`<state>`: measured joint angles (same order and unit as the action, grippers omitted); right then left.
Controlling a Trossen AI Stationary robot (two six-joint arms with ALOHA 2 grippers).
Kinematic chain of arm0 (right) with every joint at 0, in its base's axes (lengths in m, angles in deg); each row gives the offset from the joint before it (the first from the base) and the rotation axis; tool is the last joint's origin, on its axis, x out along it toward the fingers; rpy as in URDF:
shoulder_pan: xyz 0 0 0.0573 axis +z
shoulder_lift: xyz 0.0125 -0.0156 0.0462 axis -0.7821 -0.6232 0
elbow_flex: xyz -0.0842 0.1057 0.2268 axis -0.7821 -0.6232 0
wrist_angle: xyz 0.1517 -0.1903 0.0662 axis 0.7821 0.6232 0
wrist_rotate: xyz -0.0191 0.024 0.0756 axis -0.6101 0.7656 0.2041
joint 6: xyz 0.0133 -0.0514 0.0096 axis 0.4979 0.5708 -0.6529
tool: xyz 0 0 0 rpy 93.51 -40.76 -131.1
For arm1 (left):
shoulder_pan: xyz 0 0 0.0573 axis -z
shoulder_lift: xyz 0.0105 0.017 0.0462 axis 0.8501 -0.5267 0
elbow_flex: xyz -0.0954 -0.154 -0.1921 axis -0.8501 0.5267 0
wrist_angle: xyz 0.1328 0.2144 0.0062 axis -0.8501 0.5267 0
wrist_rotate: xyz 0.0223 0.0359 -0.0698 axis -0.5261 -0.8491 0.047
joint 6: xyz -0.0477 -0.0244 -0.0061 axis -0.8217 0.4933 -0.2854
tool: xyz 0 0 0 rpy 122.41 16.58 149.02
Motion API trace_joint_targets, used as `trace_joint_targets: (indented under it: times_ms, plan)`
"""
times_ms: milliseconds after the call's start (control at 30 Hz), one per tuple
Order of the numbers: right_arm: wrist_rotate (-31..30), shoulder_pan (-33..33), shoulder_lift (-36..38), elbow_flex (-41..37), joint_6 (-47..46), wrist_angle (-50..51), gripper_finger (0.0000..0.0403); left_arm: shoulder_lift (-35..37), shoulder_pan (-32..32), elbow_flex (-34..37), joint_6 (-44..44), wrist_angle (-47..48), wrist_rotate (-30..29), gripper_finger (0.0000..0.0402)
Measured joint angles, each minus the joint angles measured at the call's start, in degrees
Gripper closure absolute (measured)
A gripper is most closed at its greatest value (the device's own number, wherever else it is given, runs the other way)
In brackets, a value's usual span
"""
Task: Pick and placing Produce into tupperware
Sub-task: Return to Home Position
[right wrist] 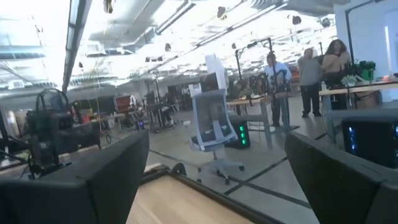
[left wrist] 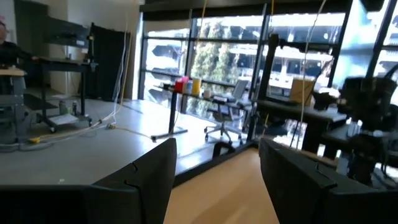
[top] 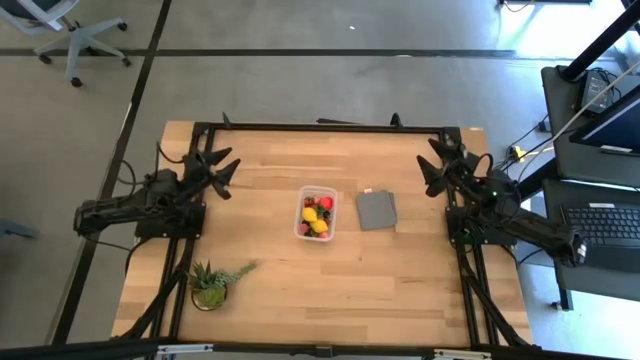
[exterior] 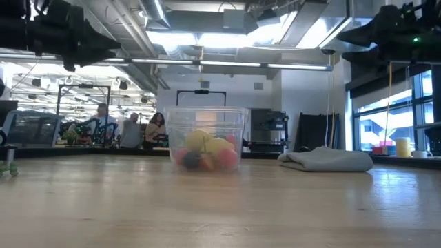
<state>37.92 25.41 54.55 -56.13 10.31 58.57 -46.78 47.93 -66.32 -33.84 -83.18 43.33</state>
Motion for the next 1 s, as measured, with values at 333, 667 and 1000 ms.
trace_joint_targets:
  times_ms: [333,667,1000]
  plan:
    - [0.09,0.0,4.19,-4.17,0.52,-4.01,0.0026,-0.02,0.02,4.52,-4.34,0.0,0.28,0.0182]
    - [1.81,0.02,4.19,-4.17,0.07,3.61,0.0026,-0.55,0.0,6.17,-3.09,0.68,-1.27,0.0182]
    - [1.79,0.0,4.17,-4.15,0.12,15.65,0.0026,-0.57,0.02,6.17,0.9,0.66,-0.92,0.0182]
